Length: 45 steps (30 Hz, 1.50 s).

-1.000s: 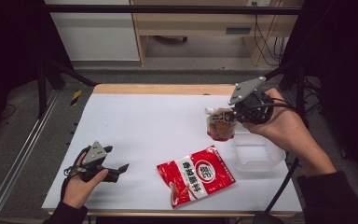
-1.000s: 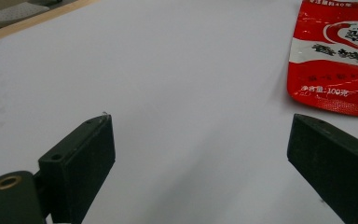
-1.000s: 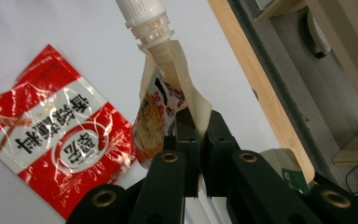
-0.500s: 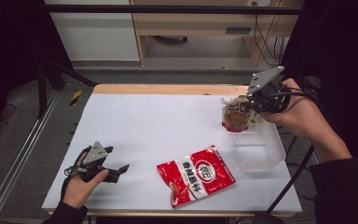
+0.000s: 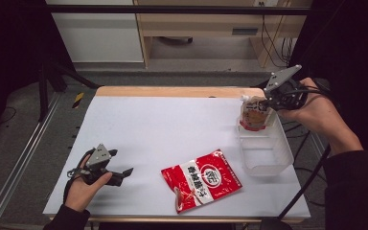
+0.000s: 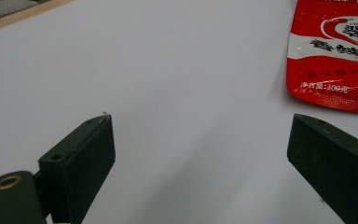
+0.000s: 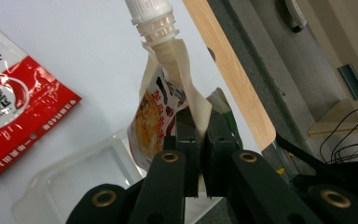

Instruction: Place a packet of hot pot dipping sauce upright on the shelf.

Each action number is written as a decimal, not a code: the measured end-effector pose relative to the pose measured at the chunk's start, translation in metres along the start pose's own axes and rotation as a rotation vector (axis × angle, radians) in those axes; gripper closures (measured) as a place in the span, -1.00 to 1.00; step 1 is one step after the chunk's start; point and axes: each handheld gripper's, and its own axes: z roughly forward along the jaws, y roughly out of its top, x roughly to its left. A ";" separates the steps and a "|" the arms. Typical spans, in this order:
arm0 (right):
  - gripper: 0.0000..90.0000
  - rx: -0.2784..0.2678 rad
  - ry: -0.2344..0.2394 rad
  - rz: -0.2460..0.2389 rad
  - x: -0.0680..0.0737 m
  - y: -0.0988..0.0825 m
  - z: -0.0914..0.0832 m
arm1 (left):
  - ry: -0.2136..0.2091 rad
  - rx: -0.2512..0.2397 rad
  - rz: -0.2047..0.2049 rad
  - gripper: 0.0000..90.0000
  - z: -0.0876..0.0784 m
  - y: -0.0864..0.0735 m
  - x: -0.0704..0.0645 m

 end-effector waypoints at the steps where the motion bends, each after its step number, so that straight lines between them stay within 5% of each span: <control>1: 0.93 0.004 -0.002 0.002 -0.002 -0.003 0.003 | 0.000 -0.002 -0.001 -0.83 0.000 0.000 0.000; 14: 0.93 0.040 0.013 0.031 -0.003 -0.030 0.047 | 0.005 -0.005 -0.006 -0.83 -0.002 -0.001 -0.001; 28: 0.93 0.057 0.051 0.053 0.002 -0.039 0.067 | 0.009 -0.008 -0.013 -0.83 -0.003 -0.002 0.000; 45: 0.91 0.040 0.086 0.133 0.008 -0.059 0.085 | 0.010 0.000 -0.008 -0.83 -0.002 -0.002 -0.003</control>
